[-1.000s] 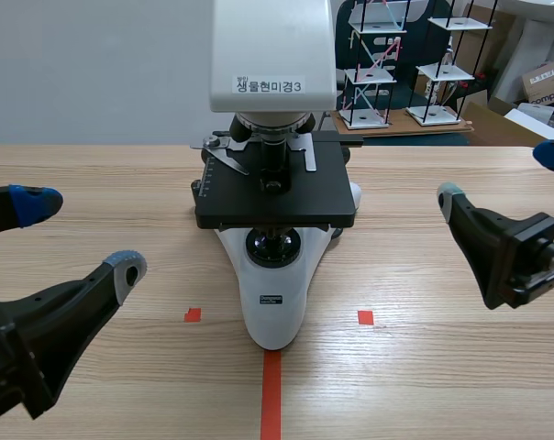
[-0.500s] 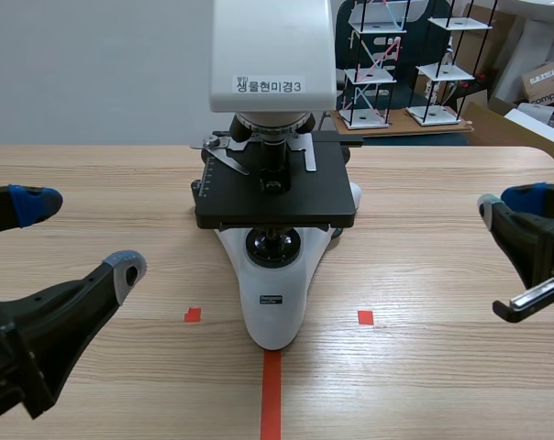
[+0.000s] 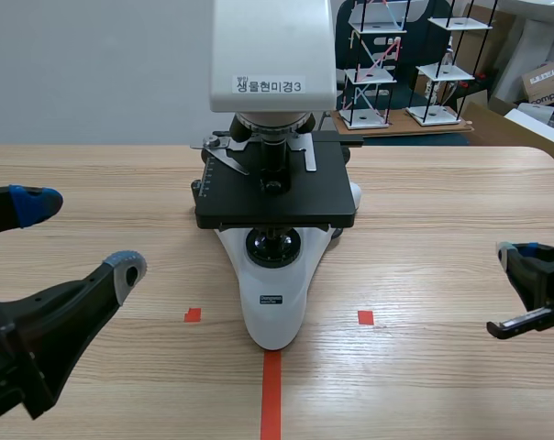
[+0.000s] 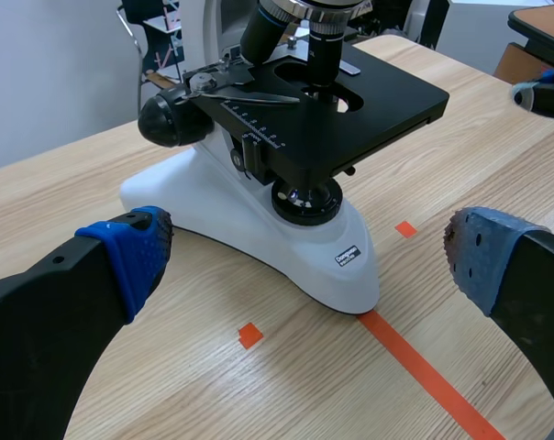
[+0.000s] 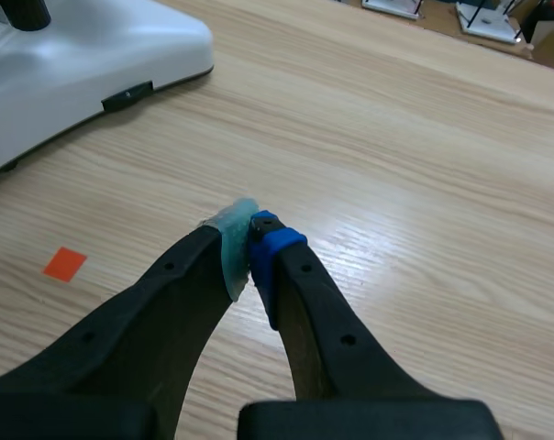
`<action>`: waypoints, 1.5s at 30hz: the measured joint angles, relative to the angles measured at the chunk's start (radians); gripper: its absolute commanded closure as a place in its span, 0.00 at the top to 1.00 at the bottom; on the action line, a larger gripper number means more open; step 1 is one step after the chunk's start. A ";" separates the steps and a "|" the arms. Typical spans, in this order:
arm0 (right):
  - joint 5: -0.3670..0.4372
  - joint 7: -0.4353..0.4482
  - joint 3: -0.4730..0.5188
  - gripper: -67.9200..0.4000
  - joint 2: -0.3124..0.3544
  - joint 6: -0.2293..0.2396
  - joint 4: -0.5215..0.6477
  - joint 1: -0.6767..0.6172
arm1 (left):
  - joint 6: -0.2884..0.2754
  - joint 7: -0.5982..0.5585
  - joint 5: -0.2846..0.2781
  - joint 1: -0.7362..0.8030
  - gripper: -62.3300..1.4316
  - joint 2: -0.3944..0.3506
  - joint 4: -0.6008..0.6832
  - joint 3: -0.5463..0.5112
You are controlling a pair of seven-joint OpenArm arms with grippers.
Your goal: Point at the stage knob
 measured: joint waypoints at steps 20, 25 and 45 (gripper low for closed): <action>-0.175 0.182 -0.028 0.00 0.000 0.162 -0.404 0.301 | 0.000 0.000 0.000 0.000 1.00 0.000 0.000 0.000; -0.181 0.190 -0.080 0.00 0.000 0.173 -0.438 0.352 | 0.000 0.000 0.000 0.000 1.00 0.000 0.000 0.000; -0.333 0.411 -0.180 0.00 0.000 0.192 -0.606 0.547 | 0.000 0.000 0.000 0.000 1.00 0.000 0.000 0.000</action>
